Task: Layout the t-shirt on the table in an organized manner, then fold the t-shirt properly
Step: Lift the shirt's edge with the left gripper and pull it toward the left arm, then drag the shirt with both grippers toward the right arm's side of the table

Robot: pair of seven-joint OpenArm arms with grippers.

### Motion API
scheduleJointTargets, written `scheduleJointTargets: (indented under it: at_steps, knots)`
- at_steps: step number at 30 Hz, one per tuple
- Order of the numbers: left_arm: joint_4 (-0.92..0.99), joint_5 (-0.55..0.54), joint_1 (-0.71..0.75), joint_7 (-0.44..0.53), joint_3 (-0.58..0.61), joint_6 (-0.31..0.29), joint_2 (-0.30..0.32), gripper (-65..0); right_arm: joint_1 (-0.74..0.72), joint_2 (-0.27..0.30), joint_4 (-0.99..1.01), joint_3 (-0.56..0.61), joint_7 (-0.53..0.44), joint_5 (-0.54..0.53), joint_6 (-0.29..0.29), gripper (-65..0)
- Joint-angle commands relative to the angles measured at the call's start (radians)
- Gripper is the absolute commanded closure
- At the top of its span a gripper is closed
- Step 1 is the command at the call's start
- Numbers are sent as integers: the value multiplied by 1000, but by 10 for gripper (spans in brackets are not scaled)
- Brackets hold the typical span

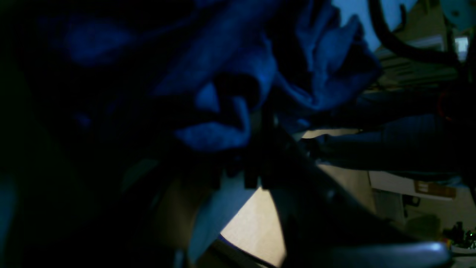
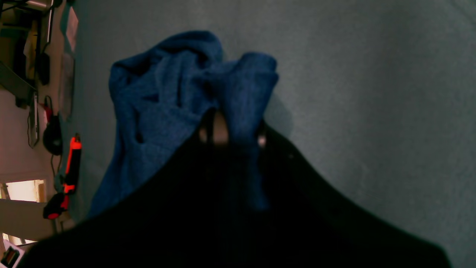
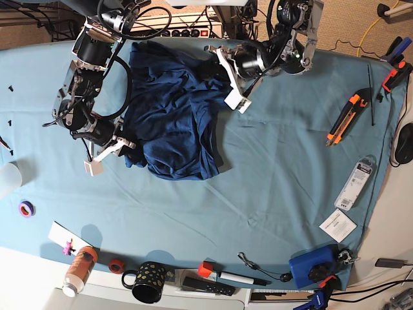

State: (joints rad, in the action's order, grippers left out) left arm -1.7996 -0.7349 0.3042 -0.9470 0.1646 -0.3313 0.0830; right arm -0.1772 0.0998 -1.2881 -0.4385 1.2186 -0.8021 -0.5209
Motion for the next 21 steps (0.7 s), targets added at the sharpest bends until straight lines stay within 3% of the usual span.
scheduleJointTargets:
  at_steps: [1,3,9,15,21]
  knots:
    - [-15,-21,-3,26,3,-10,-5,0,-20,11,-16,-3,-8,-38,-28,0]
    - [-15,-20,-8,27,3,-10,-5,0,-20,11,-21,-3,-7,-55,-52,0]
    - [-15,34,-44,12,3,-2,-2,0,-24,11,-52,-35,-1,-53,-52,0]
    - [-15,63,-70,13,3,13,1,0,-21,11,-109,-169,58,-61,-51,0]
    - [-15,64,-81,13,10,13,1,0,25,11,-109,-308,114,-149,-52,0]
